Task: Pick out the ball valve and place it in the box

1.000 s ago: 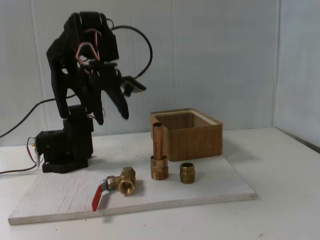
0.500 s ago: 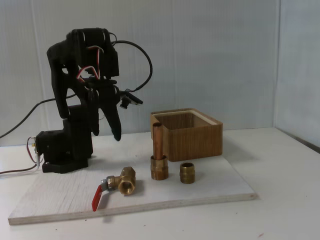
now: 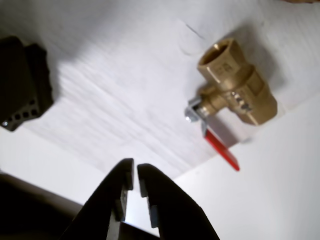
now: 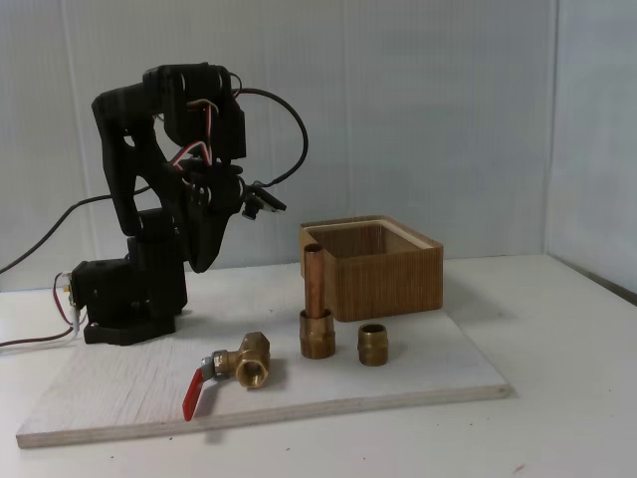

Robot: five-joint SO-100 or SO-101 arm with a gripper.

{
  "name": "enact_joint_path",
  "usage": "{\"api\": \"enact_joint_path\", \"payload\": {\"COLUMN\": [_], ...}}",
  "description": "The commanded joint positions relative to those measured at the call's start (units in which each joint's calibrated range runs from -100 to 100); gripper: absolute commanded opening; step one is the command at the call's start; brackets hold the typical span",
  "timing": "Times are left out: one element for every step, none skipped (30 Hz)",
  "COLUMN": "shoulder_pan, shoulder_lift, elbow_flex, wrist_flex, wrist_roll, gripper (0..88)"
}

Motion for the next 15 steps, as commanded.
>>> {"api": "enact_joint_path", "payload": {"shoulder_pan": [-0.43, -0.43, -0.58, -1.02, -1.17, -0.80, -0.80, -0.51, 0.08, 0.60, 0.97, 1.19, 1.19, 1.19, 1.19], "shoulder_lift": [-0.27, -0.27, -0.27, -0.36, -0.87, -0.87, -0.87, -0.87, -0.95, -0.95, -0.95, -0.87, -0.61, -0.44, -0.36], "elbow_flex": [-0.91, -1.09, -1.18, -1.27, -1.18, -1.09, -1.09, -1.09, -1.09, -1.09, -1.09, -1.09, -1.09, -1.09, -1.09], "wrist_flex": [-0.09, -0.09, -0.52, -1.55, -2.76, -3.62, -4.05, -4.22, -4.31, -4.57, -4.65, -4.65, -4.65, -4.65, -4.65], "wrist_roll": [0.40, 0.45, 0.71, 1.28, 1.80, 1.85, 1.80, 1.59, 1.38, 1.12, 0.76, 0.61, 0.76, 0.86, 0.92], "gripper": [0.9, 0.9, 1.1, 2.2, 4.8, 9.2, 14.9, 21.2, 27.8, 33.9, 39.8, 45.2, 49.9, 54.0, 57.4]}}
